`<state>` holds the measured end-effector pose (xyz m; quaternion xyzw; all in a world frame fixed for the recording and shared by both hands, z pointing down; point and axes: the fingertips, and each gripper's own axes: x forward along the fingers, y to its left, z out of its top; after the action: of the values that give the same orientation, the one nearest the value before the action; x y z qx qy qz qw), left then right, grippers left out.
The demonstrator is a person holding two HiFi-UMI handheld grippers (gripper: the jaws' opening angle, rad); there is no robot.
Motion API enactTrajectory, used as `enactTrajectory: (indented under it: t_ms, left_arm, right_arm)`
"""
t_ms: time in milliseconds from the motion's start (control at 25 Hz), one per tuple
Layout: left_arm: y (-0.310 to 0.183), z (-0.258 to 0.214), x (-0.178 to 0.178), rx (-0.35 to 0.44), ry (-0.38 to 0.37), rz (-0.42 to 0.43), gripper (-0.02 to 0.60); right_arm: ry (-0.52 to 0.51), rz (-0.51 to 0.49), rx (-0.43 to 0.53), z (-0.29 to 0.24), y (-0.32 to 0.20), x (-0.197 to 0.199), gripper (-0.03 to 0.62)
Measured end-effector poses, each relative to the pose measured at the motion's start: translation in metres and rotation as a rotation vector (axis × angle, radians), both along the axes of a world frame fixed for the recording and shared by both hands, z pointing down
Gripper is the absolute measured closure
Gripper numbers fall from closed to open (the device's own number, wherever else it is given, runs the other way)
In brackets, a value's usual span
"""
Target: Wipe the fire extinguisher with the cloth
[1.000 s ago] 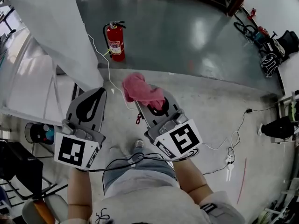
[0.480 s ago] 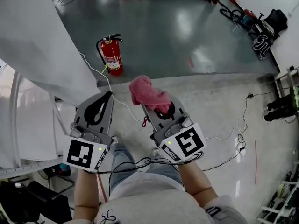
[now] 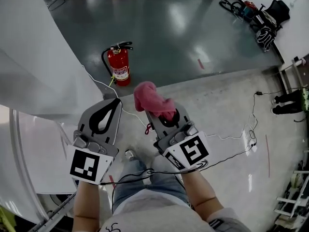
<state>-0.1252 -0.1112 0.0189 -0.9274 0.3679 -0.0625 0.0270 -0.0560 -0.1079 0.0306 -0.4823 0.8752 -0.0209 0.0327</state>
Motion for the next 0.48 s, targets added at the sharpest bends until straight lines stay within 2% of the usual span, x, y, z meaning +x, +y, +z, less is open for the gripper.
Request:
enactTrajectory:
  t_ms: [240, 480]
  left_arm:
    - [-0.036, 0.056, 0.004, 0.009, 0.036, -0.001, 0.574]
    - [-0.077, 0.128, 0.0, 0.057, 0.028, -0.029, 0.574]
  right_arm:
    - [0.077, -0.012, 0.031, 0.053, -0.041, -0.001, 0.534]
    - [0.109, -0.048, 0.082, 0.128, -0.1, -0.01, 0.534]
